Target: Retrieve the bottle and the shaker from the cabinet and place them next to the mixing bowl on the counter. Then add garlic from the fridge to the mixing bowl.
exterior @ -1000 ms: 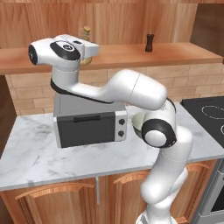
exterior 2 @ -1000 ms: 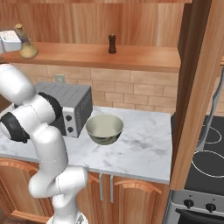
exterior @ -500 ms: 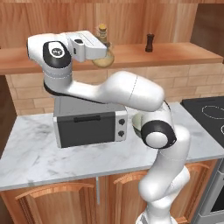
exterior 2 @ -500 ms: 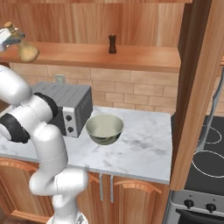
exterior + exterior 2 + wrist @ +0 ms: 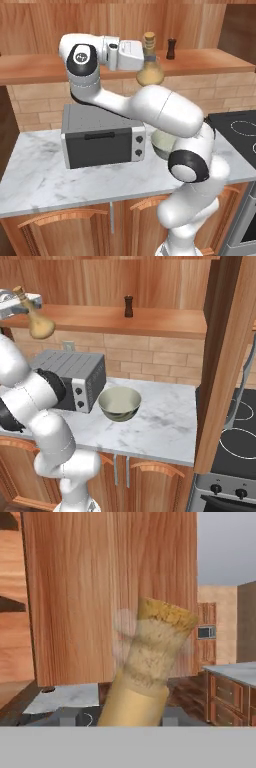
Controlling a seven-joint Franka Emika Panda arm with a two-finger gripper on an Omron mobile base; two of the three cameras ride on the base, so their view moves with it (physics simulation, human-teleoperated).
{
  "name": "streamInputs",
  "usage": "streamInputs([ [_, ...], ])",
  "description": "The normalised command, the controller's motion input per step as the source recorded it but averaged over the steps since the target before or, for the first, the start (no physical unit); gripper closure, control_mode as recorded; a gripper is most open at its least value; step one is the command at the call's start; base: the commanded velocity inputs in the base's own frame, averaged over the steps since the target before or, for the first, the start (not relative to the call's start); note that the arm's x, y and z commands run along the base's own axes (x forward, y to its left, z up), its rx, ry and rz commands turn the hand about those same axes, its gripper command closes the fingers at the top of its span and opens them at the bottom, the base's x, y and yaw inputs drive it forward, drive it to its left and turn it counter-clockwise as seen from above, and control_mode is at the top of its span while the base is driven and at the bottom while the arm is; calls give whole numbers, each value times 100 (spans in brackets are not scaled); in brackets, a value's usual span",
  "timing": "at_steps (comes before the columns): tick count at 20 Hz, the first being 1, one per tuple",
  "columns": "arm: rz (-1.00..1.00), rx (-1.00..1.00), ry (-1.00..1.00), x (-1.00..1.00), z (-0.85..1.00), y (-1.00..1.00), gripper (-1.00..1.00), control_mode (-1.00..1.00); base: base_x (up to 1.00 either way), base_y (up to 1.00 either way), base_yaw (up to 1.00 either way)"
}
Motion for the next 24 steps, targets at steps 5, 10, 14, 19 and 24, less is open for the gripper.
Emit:
streamInputs([
  [5,-21,0,0,-100,-61,-88,100,-100,0,0,0],
  [10,-14,0,-1,-100,-32,-68,100,-100,0,0,0],
  [14,-11,0,0,-96,-11,-43,100,-100,0,0,0],
  [19,-5,0,0,-78,-15,-48,100,-100,0,0,0],
  [24,0,0,0,-63,-19,-39,100,-100,0,0,0],
])
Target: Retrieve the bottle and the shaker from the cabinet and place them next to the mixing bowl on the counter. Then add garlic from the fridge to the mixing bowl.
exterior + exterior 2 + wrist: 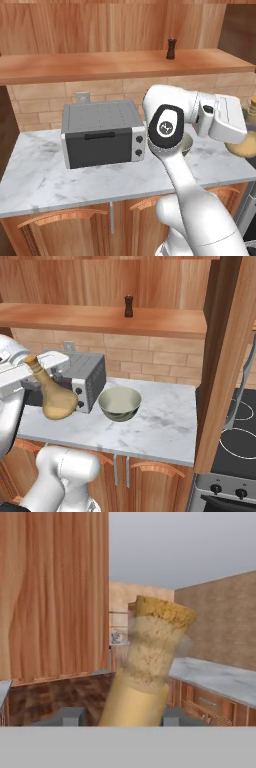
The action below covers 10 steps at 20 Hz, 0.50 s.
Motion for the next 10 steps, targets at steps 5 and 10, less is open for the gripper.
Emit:
streamInputs([
  [5,1,0,-1,-26,-12,-11,100,-100,0,0,0],
  [10,12,0,-1,-5,-12,-36,100,-100,0,0,0],
])
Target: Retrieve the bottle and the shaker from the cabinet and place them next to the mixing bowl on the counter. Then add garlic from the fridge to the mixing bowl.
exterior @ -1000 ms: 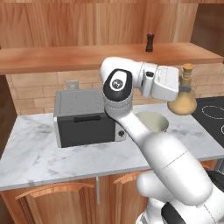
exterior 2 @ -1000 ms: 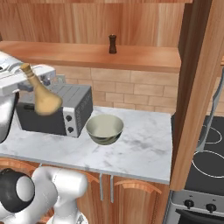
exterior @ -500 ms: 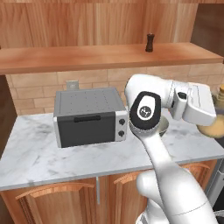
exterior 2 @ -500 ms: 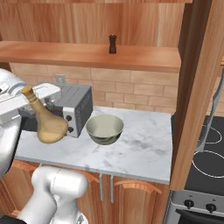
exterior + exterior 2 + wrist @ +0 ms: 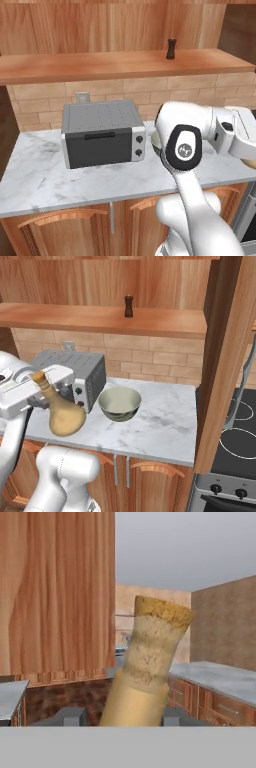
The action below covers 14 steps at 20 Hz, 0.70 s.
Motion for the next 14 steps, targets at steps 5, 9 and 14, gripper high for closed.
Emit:
streamInputs([
  [5,17,0,-4,0,-17,-49,100,-100,0,0,0],
  [9,26,0,-1,6,-20,-35,100,-100,0,0,0],
  [14,35,0,0,13,-18,-25,100,-100,0,0,0],
])
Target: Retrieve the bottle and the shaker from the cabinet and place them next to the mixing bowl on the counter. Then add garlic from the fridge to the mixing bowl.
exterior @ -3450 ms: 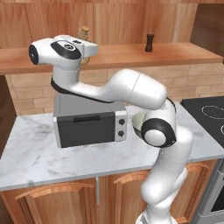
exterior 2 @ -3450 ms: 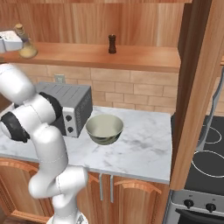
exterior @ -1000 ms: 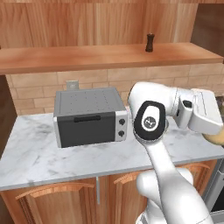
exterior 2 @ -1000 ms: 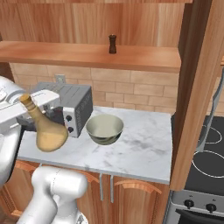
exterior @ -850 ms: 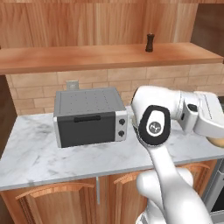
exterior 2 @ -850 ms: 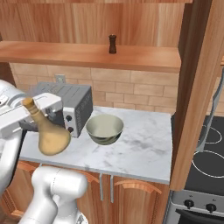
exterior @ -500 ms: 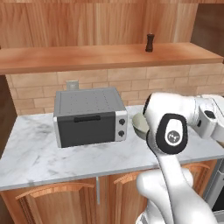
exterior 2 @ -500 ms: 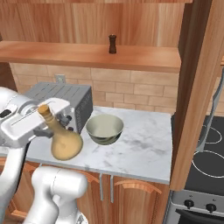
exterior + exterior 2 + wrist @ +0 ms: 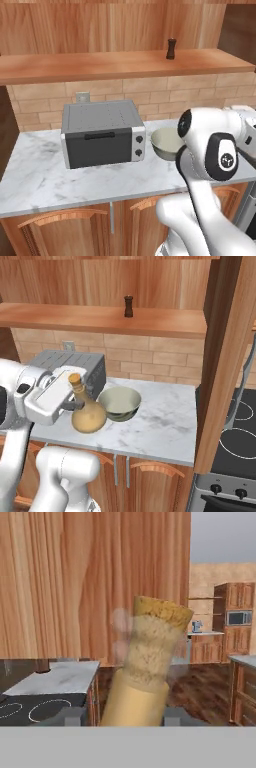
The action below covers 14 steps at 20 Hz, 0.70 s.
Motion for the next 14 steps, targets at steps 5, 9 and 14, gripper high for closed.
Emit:
streamInputs([
  [5,37,0,0,12,-29,-26,100,-100,0,0,0],
  [9,34,0,1,14,-43,-29,100,-100,0,0,0],
  [14,31,0,5,19,-54,-25,100,-100,0,0,0],
])
